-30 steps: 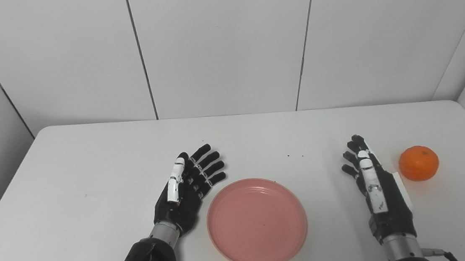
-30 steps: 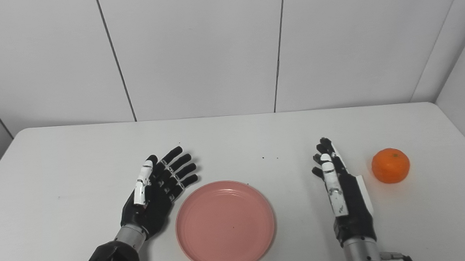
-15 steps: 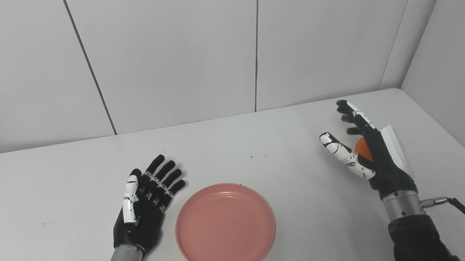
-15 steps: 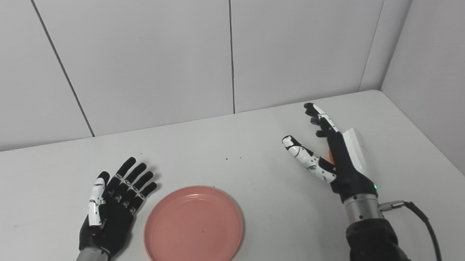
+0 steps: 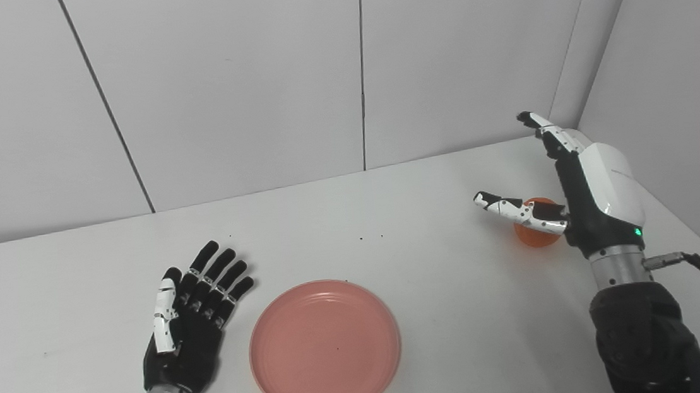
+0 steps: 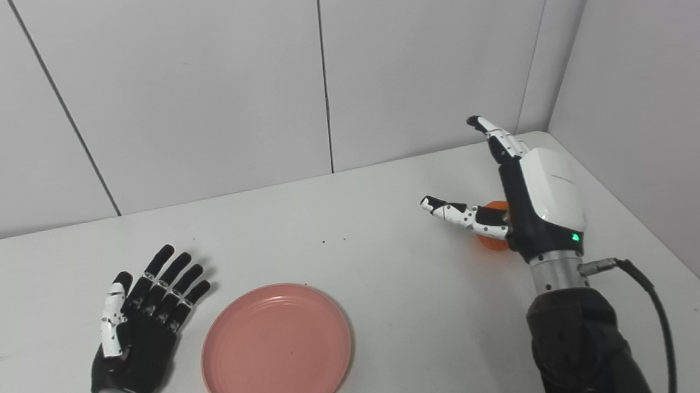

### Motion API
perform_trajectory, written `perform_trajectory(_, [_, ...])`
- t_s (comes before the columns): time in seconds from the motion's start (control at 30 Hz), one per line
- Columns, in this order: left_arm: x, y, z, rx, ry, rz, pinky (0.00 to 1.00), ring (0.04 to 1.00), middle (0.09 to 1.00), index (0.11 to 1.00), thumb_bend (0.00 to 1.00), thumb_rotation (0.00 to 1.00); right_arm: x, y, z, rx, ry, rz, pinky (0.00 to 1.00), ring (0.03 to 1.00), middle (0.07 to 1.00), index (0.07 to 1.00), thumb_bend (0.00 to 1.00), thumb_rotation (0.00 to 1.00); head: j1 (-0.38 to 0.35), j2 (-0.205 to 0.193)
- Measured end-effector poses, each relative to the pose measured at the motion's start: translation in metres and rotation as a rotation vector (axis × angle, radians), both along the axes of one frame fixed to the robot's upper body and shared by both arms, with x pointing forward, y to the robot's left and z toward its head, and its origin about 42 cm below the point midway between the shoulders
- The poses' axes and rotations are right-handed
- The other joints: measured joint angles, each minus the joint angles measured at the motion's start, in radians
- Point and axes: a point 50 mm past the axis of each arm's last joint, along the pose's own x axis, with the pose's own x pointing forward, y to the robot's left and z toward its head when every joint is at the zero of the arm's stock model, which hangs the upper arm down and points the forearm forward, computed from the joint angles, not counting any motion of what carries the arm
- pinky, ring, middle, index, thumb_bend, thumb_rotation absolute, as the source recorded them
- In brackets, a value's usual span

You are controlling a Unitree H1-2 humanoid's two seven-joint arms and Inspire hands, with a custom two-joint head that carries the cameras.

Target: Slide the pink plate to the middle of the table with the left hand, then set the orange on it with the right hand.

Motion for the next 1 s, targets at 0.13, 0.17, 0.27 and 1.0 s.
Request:
perform_trajectory(0.13, [0.0,0.001,0.0,-0.013,0.001,0.003,0.77,0.805,0.812,0.806,0.3,1.0,0.002,-0.005,-0.003,-0.031,0.041,-0.027,0.71,0.828,0.881,0.884,0.88,0.48,-0.005,0.002])
perform_trajectory(0.17, [0.0,0.002,0.0,-0.013,0.001,0.004,0.77,0.804,0.81,0.804,0.3,1.0,0.003,-0.007,-0.003,-0.038,0.054,-0.04,0.7,0.824,0.881,0.886,0.89,0.48,-0.006,0.003])
perform_trajectory(0.27, [0.0,0.002,0.0,-0.016,0.002,0.004,0.77,0.804,0.81,0.803,0.3,1.0,0.006,-0.014,-0.004,-0.065,0.09,-0.068,0.7,0.822,0.884,0.891,0.91,0.5,-0.008,0.003])
perform_trajectory(1.0, [0.0,0.005,0.001,-0.011,0.005,0.015,0.77,0.801,0.805,0.804,0.3,1.0,0.022,-0.049,-0.035,-0.078,0.302,-0.137,0.7,0.84,0.91,0.925,0.99,0.47,-0.009,-0.023])
